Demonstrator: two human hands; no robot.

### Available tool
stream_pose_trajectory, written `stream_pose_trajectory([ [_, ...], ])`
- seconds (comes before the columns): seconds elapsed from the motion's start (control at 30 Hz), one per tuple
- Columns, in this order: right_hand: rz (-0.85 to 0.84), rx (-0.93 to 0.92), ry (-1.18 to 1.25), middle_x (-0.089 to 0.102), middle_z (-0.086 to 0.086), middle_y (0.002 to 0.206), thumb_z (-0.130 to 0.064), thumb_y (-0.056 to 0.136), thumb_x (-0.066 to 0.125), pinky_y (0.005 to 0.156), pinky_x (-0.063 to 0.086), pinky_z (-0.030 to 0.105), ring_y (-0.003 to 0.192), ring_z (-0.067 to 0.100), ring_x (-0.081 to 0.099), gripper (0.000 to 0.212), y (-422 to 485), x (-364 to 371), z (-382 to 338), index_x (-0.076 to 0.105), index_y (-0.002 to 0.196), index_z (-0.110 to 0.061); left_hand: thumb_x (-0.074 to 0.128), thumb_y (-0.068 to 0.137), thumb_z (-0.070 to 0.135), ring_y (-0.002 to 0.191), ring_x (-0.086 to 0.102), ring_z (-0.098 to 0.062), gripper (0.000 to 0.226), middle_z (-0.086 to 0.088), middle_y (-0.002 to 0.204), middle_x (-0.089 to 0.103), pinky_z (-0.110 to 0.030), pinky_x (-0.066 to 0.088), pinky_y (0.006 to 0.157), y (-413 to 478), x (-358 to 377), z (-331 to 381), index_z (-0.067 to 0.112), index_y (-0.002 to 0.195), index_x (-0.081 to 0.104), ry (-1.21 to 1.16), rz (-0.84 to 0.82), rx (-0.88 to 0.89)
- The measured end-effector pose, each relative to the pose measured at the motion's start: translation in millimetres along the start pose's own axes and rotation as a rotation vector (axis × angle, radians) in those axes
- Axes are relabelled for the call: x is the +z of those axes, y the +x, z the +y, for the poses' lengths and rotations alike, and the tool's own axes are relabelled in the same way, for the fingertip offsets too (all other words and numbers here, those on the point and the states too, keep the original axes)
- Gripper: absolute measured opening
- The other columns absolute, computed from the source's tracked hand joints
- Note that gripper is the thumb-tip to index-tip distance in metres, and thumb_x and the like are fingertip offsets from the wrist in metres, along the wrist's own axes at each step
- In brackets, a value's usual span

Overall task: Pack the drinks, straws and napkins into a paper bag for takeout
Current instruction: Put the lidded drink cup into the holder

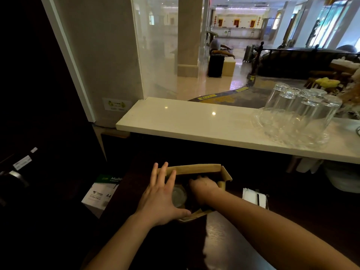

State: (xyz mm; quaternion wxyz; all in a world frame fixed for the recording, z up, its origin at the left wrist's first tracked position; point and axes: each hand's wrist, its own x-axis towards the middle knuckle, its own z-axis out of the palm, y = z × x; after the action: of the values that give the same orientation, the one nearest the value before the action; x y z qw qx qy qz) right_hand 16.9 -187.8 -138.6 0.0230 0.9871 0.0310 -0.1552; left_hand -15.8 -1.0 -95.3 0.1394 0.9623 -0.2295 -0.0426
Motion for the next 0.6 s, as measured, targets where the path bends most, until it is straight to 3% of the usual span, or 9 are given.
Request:
stream_pose_trajectory([
  [0.13, 0.244, -0.117, 0.178, 0.069, 0.003, 0.101, -0.025, 0.085, 0.066, 0.080, 0.055, 0.041, 0.097, 0.024, 0.065, 0.019, -38.2, -27.3, -9.8, 0.066, 0.103, -0.021, 0.060, 0.055, 0.084, 0.138, -0.041, -0.015, 0.129, 0.010, 0.157, -0.032, -0.052, 0.027, 0.114, -1.6, 1.9, -5.0, 0.029, 0.153, -0.002, -0.002, 0.004, 0.012],
  [0.27, 0.528, -0.092, 0.421, 0.073, -0.002, 0.091, -0.028, 0.085, 0.063, 0.071, 0.055, 0.035, 0.087, 0.018, 0.067, 0.015, -78.9, -43.6, -1.2, 0.071, 0.096, -0.023, 0.056, 0.057, 0.086, 0.139, -0.039, -0.016, 0.126, 0.009, 0.158, -0.029, -0.051, 0.029, 0.113, -2.6, 0.4, -7.5, 0.028, 0.154, 0.000, -0.022, 0.013, 0.016],
  [0.43, 0.787, 0.090, 0.705, 0.072, -0.009, 0.080, -0.028, 0.084, 0.069, 0.064, 0.052, 0.021, 0.074, 0.001, 0.065, 0.007, -118.8, -29.0, 41.9, 0.073, 0.089, -0.028, 0.055, 0.061, 0.086, 0.140, -0.038, -0.016, 0.122, 0.008, 0.158, -0.030, -0.053, 0.026, 0.113, -3.9, -0.2, -4.0, 0.029, 0.154, 0.000, -0.003, 0.012, 0.005],
  [0.5, 0.792, 0.217, 0.748, 0.071, -0.013, 0.078, -0.026, 0.083, 0.070, 0.063, 0.050, 0.020, 0.072, -0.001, 0.064, 0.004, -127.9, -14.0, 69.0, 0.073, 0.086, -0.028, 0.057, 0.061, 0.086, 0.140, -0.037, -0.016, 0.123, 0.009, 0.158, -0.030, -0.053, 0.026, 0.113, -4.4, -0.8, -2.8, 0.028, 0.154, 0.000, -0.005, 0.016, -0.001],
  [0.6, 0.629, 0.472, 0.735, 0.071, -0.010, 0.078, -0.028, 0.084, 0.068, 0.066, 0.053, 0.028, 0.073, 0.009, 0.066, 0.004, -134.1, 19.4, 109.1, 0.072, 0.086, -0.026, 0.058, 0.059, 0.086, 0.141, -0.036, -0.017, 0.126, 0.008, 0.158, -0.028, -0.055, 0.028, 0.112, -6.0, -1.9, -1.5, 0.027, 0.154, 0.001, -0.003, 0.014, -0.014],
])
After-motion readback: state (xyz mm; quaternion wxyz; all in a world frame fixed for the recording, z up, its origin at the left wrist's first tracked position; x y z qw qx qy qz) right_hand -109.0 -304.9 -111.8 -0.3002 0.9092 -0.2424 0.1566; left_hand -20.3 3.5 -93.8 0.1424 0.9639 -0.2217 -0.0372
